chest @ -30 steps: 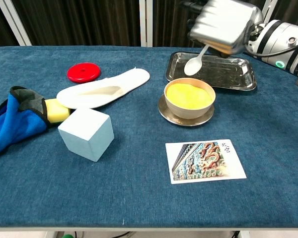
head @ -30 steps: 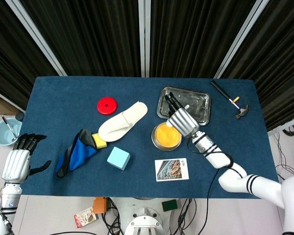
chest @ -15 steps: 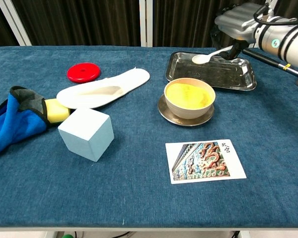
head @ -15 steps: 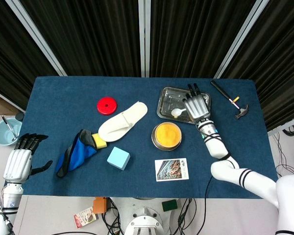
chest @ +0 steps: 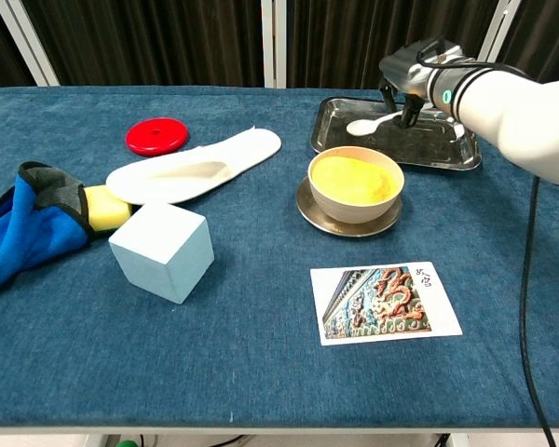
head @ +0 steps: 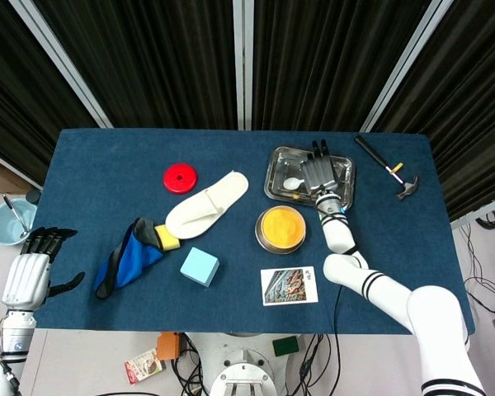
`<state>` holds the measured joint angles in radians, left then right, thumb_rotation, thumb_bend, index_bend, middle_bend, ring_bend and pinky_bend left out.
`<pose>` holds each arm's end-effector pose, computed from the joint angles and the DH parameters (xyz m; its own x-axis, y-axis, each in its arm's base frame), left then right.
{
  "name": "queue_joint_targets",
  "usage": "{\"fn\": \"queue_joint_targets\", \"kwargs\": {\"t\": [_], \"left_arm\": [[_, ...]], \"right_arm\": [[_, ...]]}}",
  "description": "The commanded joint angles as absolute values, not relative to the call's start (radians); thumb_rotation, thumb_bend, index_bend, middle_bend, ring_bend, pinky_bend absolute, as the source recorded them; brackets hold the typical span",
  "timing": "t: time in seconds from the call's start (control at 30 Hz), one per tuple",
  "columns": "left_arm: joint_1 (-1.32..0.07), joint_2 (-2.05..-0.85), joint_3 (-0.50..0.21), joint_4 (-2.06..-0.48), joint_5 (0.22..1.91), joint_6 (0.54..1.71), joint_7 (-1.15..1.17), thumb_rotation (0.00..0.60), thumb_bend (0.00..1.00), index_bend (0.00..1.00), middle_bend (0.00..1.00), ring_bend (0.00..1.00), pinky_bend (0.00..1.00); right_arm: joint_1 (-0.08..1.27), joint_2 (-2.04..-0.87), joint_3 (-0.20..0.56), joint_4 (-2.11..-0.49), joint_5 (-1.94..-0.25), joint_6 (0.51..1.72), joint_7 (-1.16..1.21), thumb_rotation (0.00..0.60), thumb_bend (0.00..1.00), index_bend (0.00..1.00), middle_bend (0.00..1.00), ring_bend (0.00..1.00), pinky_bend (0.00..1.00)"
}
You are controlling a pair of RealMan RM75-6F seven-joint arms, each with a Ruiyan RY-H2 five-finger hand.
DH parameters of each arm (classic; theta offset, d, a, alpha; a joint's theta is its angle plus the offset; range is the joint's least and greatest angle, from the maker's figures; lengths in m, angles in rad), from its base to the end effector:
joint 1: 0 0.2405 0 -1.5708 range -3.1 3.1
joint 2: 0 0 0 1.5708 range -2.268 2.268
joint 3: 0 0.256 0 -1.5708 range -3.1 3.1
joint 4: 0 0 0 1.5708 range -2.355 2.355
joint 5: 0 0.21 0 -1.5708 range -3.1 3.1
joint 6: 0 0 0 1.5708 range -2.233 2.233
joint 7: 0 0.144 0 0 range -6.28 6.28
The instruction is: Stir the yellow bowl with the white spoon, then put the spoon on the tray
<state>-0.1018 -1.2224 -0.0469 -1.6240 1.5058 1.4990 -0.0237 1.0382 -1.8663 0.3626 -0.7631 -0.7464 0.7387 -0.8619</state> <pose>-0.2941 0.1843 0.1264 0.2648 -0.0036 0.9643 0.9637 -0.0352 -0.2647 -0.1355 -0.4680 -0.0423 0.7915 -0.1551 0.5911 -0.6110 -0.1803 0.7708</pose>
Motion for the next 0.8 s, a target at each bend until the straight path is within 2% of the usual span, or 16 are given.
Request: {"fn": "queue_joint_targets", "kwargs": {"t": [0.03, 0.2, 0.33, 0.47, 0.57, 0.7, 0.8], "left_arm": [[-0.101, -1.223, -0.046, -1.621, 1.505, 1.499, -0.026, 0.596, 0.15, 0.23, 0.21, 0.13, 0.11], [-0.1, -1.226, -0.046, -1.615, 1.509, 1.501, -0.032, 0.599, 0.15, 0.23, 0.21, 0.13, 0.11], [-0.101, -1.222, -0.048, -1.615, 1.513, 1.505, -0.034, 0.594, 0.15, 0.23, 0.21, 0.13, 0.11], [-0.101, -1.217, -0.05, -1.618, 1.519, 1.512, -0.035, 0.598, 0.15, 0.23, 0.21, 0.13, 0.11], [-0.102, -1.211, -0.051, -1.618, 1.519, 1.51, -0.033, 0.598, 0.15, 0.23, 0.21, 0.13, 0.11], [-0.106, -1.204, -0.051, -1.618, 1.517, 1.503, -0.019, 0.596, 0.14, 0.23, 0.21, 0.13, 0.11], [-0.106, -1.199, -0.054, -1.619, 1.51, 1.502, -0.01, 0.598, 0.14, 0.23, 0.21, 0.13, 0.11]], "right_arm": [[1.056, -1.894, 0.365, -0.732, -0.703, 0.727, -0.896, 0.6, 0.35, 0.55, 0.24, 0.0, 0.0], [1.052, -1.885, 0.362, -0.752, -0.674, 0.736, -0.902, 0.6, 0.28, 0.42, 0.21, 0.0, 0.0], [1.026, -1.818, 0.365, -0.845, -0.69, 0.777, -0.868, 0.6, 0.27, 0.39, 0.2, 0.0, 0.0], [0.959, -1.691, 0.363, -1.033, -0.747, 0.855, -0.794, 0.6, 0.27, 0.38, 0.2, 0.0, 0.0], [0.872, -1.552, 0.335, -1.234, -0.825, 0.933, -0.729, 0.6, 0.27, 0.37, 0.21, 0.0, 0.0], [0.723, -1.348, 0.277, -1.493, -0.953, 1.056, -0.621, 0.6, 0.27, 0.33, 0.22, 0.0, 0.0], [0.613, -1.23, 0.226, -1.613, -1.054, 1.145, -0.517, 0.6, 0.27, 0.28, 0.22, 0.0, 0.0]]}}
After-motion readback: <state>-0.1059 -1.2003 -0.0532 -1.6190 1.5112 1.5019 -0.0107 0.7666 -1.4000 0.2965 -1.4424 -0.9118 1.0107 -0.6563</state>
